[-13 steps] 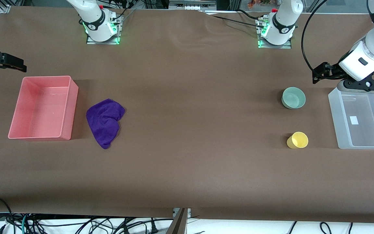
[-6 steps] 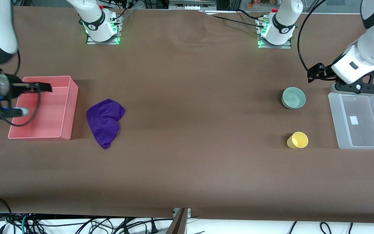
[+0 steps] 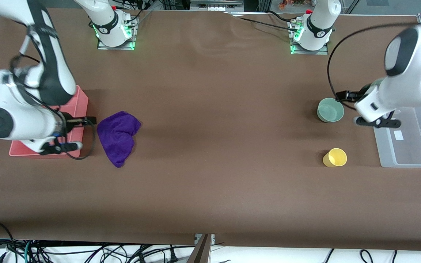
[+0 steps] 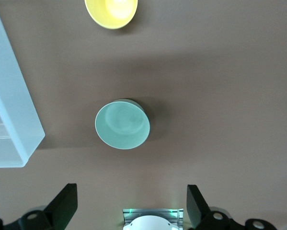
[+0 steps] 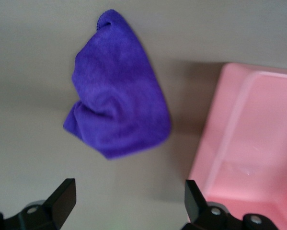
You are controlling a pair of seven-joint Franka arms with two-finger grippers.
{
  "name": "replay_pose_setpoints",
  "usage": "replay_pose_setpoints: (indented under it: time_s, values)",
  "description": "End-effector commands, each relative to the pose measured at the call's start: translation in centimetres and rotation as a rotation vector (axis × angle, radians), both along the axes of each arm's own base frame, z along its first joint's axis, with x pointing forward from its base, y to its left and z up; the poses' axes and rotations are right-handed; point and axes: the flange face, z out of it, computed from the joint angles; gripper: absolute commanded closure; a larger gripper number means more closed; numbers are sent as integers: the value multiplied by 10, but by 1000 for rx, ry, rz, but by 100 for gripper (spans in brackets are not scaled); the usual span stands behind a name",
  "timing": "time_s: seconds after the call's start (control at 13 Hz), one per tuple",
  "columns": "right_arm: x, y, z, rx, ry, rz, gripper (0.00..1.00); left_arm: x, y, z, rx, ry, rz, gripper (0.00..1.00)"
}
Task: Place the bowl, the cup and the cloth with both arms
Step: 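Grasp the purple cloth with the right gripper while the left gripper grasps the bowl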
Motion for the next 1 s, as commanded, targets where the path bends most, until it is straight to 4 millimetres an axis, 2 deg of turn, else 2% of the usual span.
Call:
replay_pose_setpoints:
  time_s: [0.0,0.15,0.23,0.31,0.46,0.54,0.62,0.69,0.77,0.92]
  values:
    - [-14,6,-61,28,-17,-19,0,-13,10,-60,1,1,-57,0]
    - [-22,9,-97,30,-26,-16,0,-28,46,-103,-66,-32,-143,0]
    - [-25,10,-111,31,-32,-16,0,-36,56,-121,-102,-48,-210,0]
    - [-29,16,-123,33,-45,-6,0,-42,63,-135,-131,-80,-283,0]
    - [-32,16,-138,35,-63,-5,0,-58,64,-164,-168,-139,-407,1]
    - [-33,19,-144,36,-63,-1,6,-64,65,-177,-178,-165,-445,1]
    - [-32,18,-145,36,-65,-3,47,-67,67,-188,-193,-175,-490,2]
    - [-33,19,-146,35,-64,1,81,-69,70,-193,-219,-166,-559,5]
    - [-33,19,-145,36,-59,4,96,-70,71,-196,-237,-159,-607,8]
    - [-33,18,-146,38,-53,13,100,-70,72,-205,-267,-150,-687,19]
